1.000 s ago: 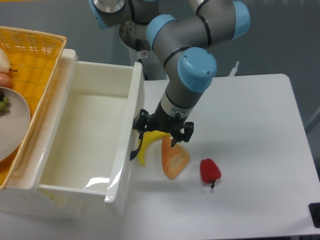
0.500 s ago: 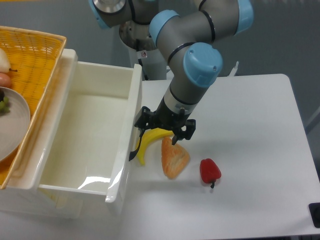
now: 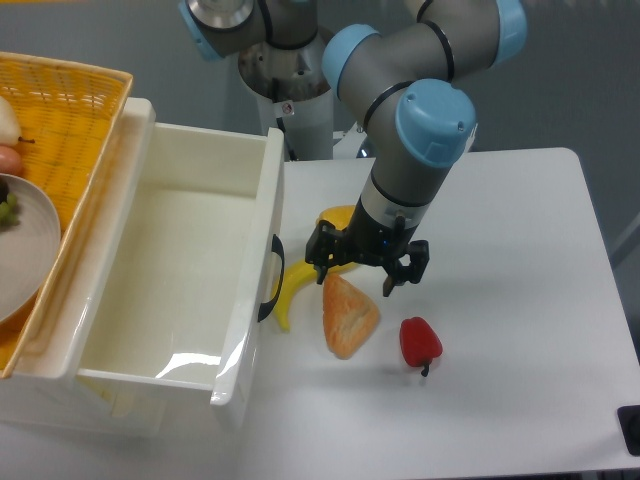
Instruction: Slide the top white drawer open
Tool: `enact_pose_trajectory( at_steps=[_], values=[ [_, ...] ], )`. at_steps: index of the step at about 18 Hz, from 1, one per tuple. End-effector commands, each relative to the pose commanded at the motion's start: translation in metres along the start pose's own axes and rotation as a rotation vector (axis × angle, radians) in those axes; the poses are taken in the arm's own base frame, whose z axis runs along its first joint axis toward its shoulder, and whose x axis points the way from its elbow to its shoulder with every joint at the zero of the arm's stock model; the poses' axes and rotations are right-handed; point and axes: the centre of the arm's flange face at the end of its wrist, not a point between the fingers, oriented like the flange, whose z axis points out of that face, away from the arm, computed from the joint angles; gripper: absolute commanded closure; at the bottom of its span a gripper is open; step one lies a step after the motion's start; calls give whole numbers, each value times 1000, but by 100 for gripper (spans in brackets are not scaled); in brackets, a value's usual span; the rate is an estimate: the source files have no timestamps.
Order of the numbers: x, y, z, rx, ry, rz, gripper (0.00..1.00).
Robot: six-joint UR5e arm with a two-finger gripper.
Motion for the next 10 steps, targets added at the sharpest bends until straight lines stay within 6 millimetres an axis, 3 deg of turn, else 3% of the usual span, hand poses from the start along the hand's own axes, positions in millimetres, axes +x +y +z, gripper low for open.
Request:
enact_pose_trajectory(
  at_steps=[5,10],
  values=[
    [-8,2,5,-29,-62,184,0],
    [-16,2,14,-53,-88,208,0]
  ],
)
